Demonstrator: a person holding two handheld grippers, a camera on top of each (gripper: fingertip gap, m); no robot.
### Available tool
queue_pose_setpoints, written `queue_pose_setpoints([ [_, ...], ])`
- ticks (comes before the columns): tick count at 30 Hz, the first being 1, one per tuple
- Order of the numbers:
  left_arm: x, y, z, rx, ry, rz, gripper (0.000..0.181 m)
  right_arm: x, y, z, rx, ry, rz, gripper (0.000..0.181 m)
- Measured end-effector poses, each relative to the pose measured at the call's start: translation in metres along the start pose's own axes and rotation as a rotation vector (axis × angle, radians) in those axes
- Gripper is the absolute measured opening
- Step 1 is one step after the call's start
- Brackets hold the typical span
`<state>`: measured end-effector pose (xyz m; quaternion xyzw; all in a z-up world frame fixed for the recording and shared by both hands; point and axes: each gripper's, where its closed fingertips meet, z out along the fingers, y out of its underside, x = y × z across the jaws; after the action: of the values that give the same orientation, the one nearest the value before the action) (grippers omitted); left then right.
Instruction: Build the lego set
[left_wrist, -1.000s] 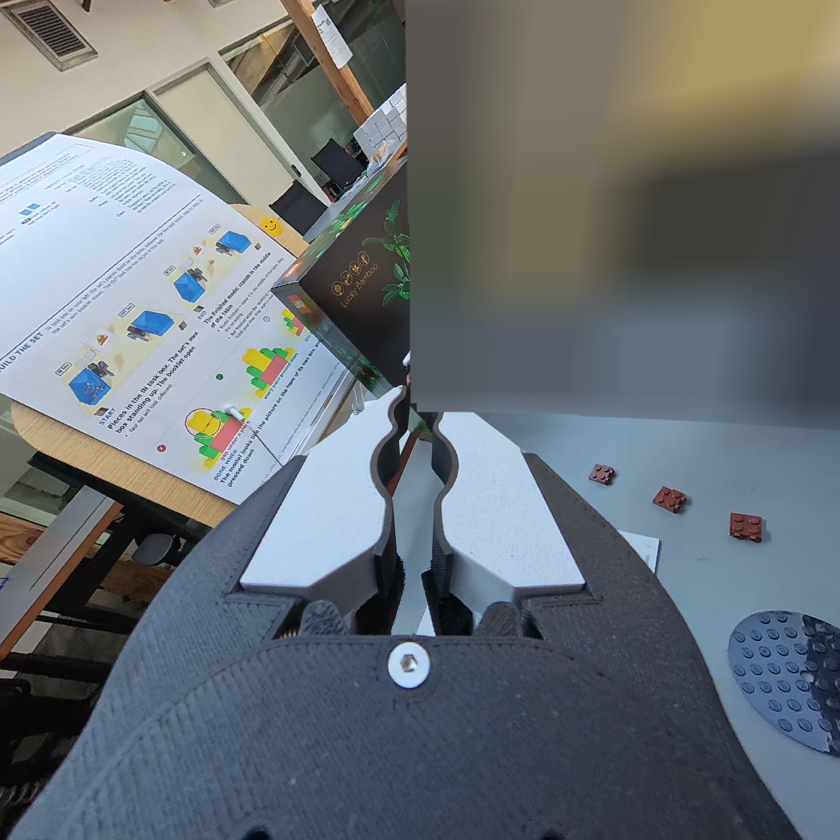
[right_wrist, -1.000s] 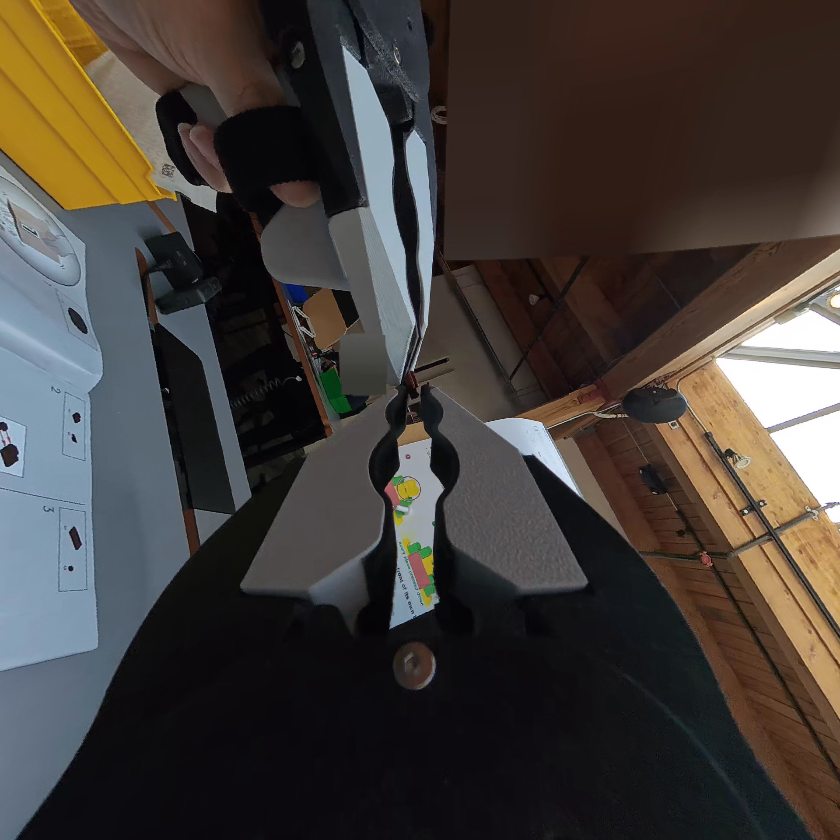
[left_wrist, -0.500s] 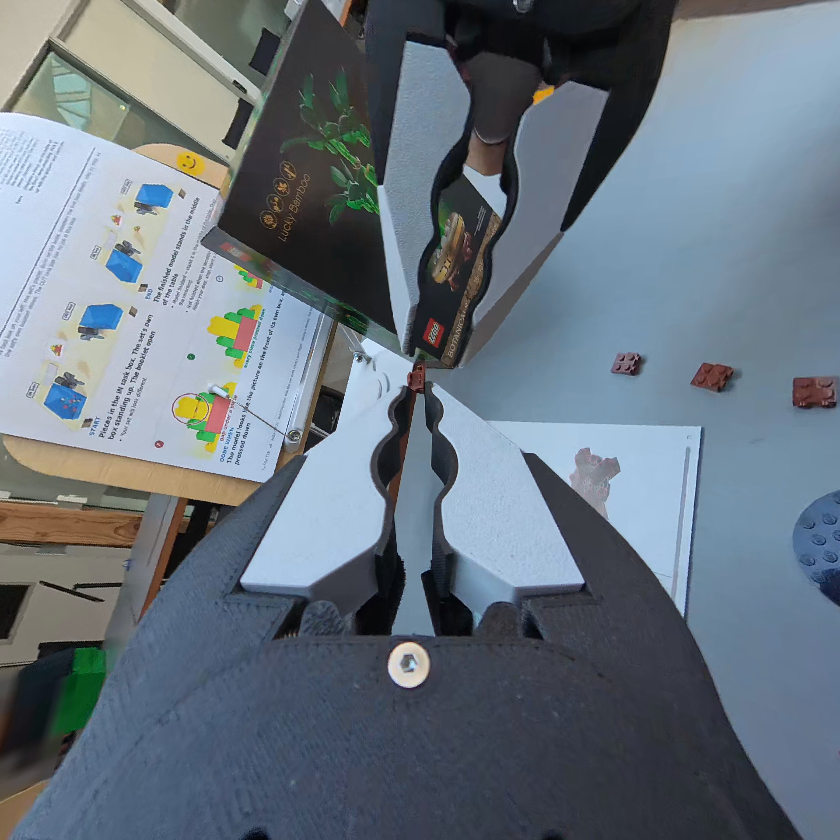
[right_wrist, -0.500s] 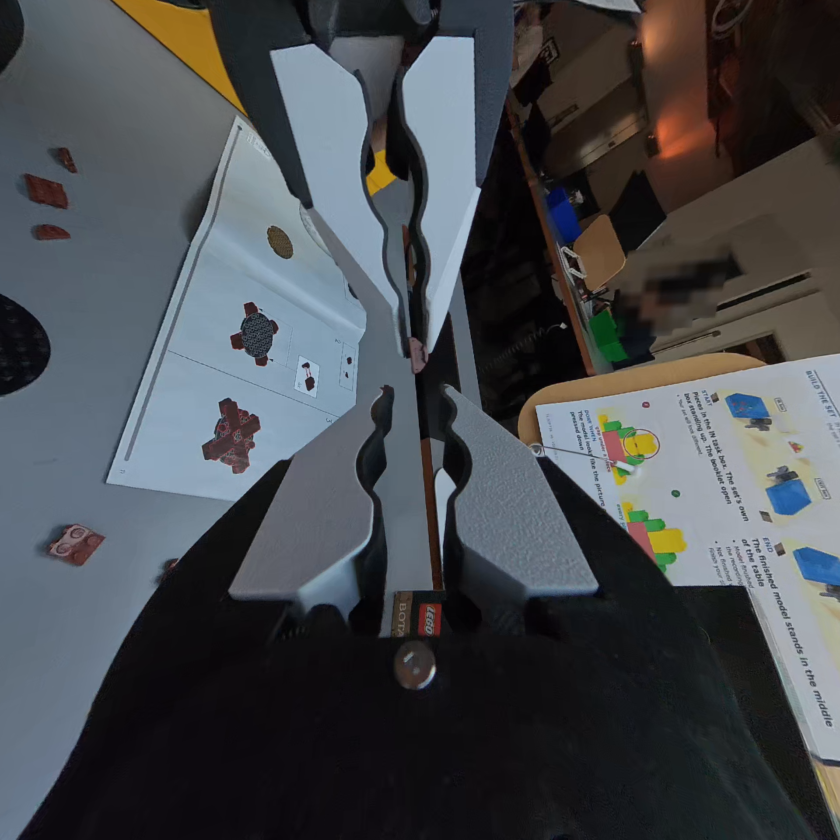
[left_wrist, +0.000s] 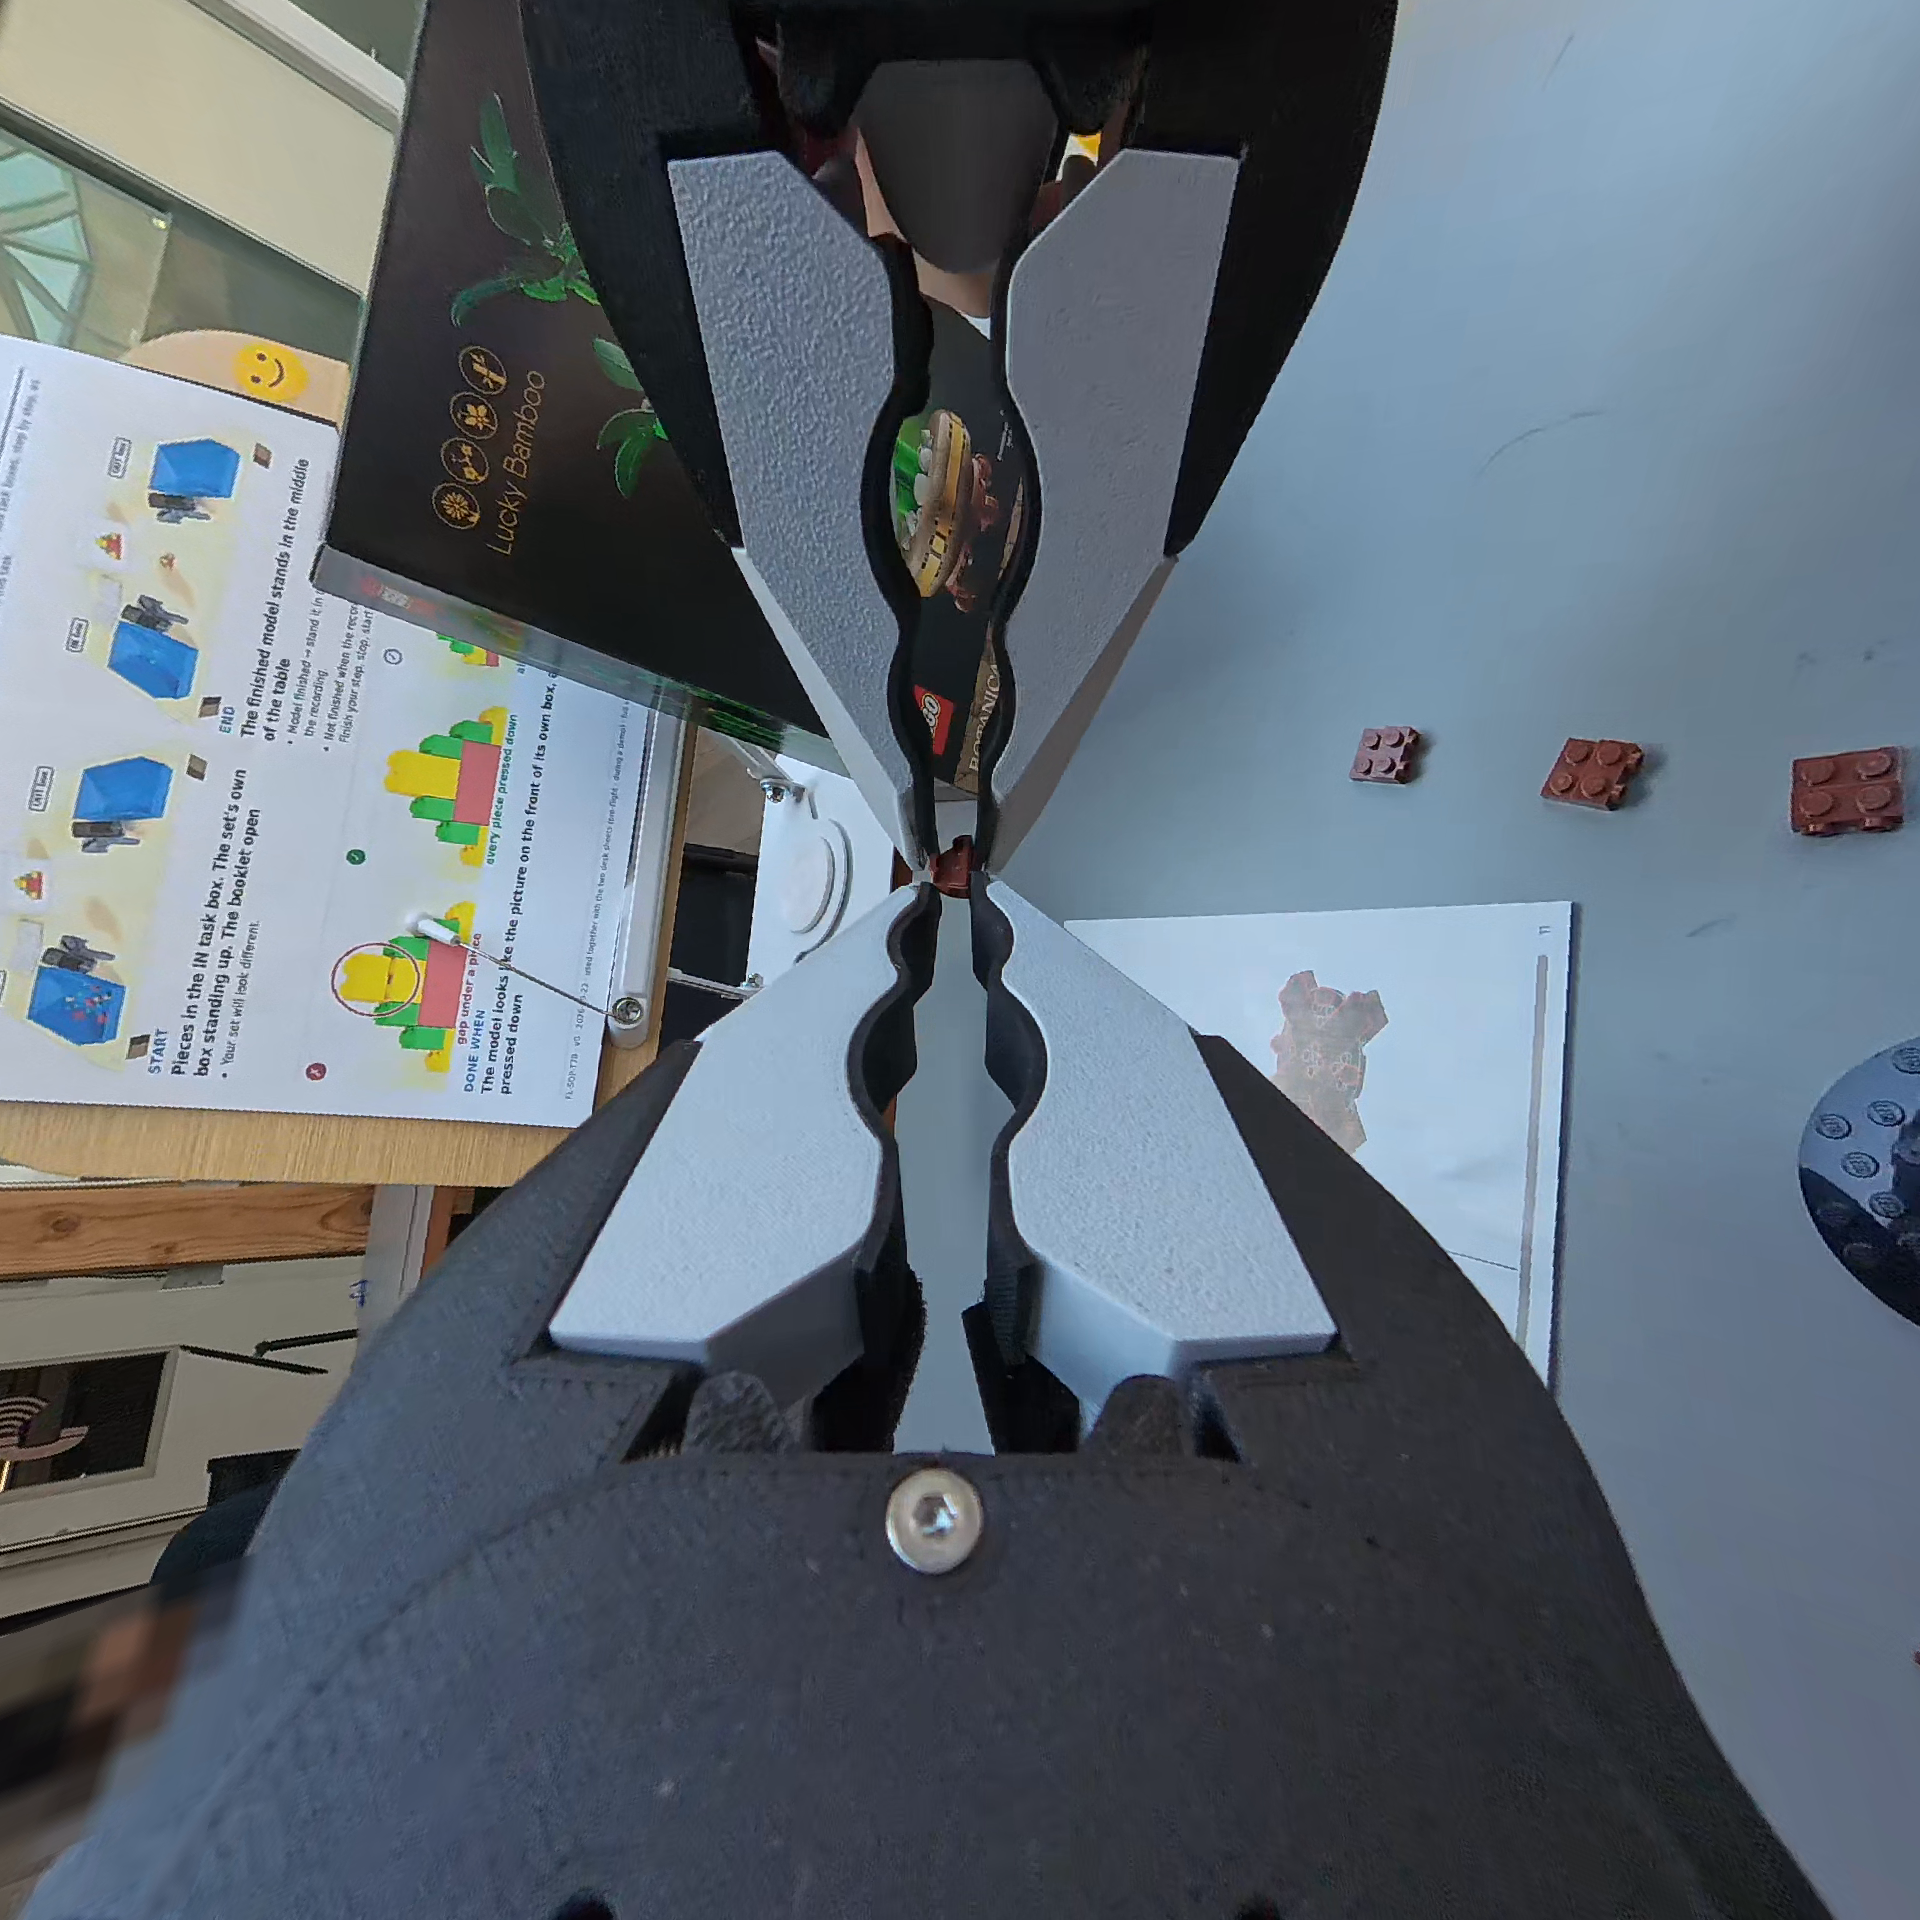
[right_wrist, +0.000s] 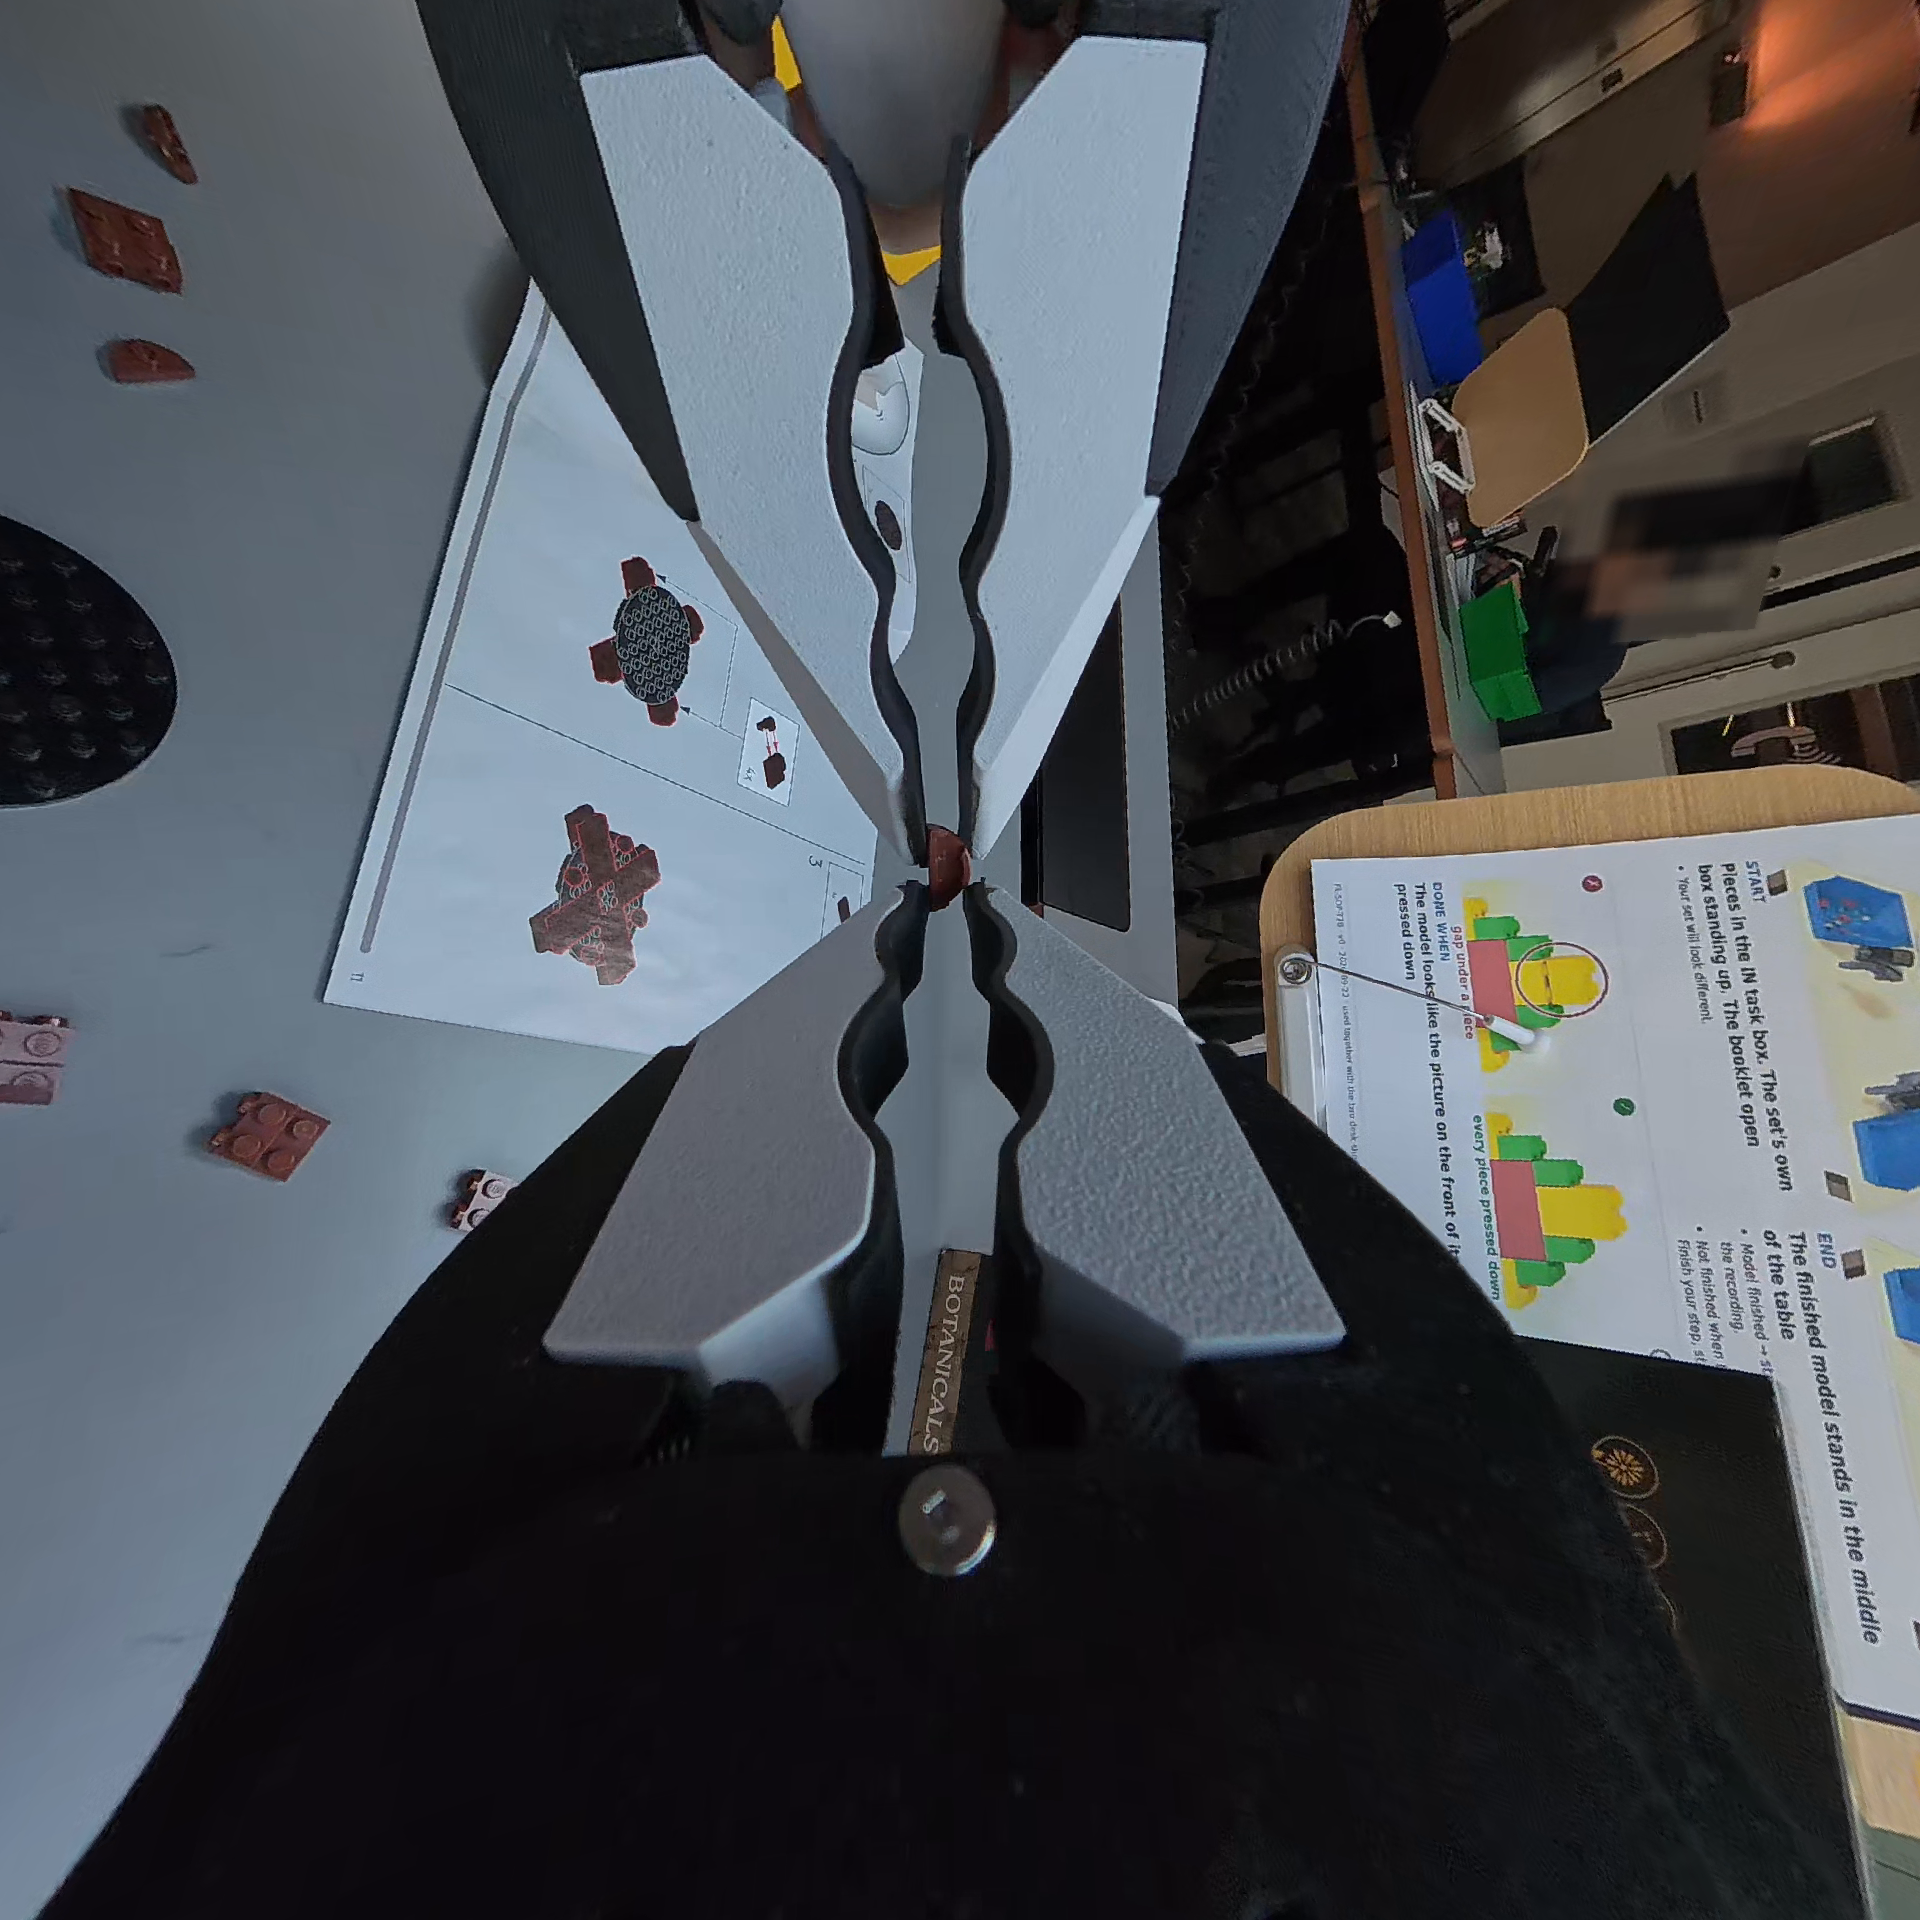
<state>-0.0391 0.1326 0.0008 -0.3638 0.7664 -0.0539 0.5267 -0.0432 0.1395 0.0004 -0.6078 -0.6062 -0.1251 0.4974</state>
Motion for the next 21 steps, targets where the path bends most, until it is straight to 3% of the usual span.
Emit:
queue_pose_setpoints([
  [6, -0.001, 0.001, 0.000, -0.001, 0.003, -0.017, 0.004, 0.001, -0.003, 0.002, 0.012, 0.021, -0.020, 0.007],
  [9, -0.003, 0.000, -0.005, 0.051, 0.050, -0.153, 0.004, 0.011, -0.006, -0.002, 0.053, 0.087, -0.044, 0.006],
  [10, -0.004, 0.000, -0.008, 0.076, 0.080, -0.228, 0.014, 0.015, -0.008, -0.006, 0.080, 0.110, -0.051, 0.006],
  [13, -0.012, -0.008, -0.020, 0.278, 0.247, -0.559, 0.039, 0.024, -0.023, -0.020, 0.249, 0.182, -0.085, 0.006],
  [17, -0.033, -0.040, -0.058, 0.736, 0.627, -1.019, 0.036, 0.027, -0.038, -0.034, 0.402, 0.228, -0.099, 0.006],
  [19, -0.029, -0.041, -0.055, 0.769, 0.705, -1.062, 0.033, 0.027, -0.047, -0.040, 0.459, 0.241, -0.103, 0.007],
  [21, -0.023, -0.042, -0.044, 0.749, 0.677, -1.045, 0.041, 0.025, -0.054, -0.044, 0.493, 0.235, -0.102, 0.007],
])
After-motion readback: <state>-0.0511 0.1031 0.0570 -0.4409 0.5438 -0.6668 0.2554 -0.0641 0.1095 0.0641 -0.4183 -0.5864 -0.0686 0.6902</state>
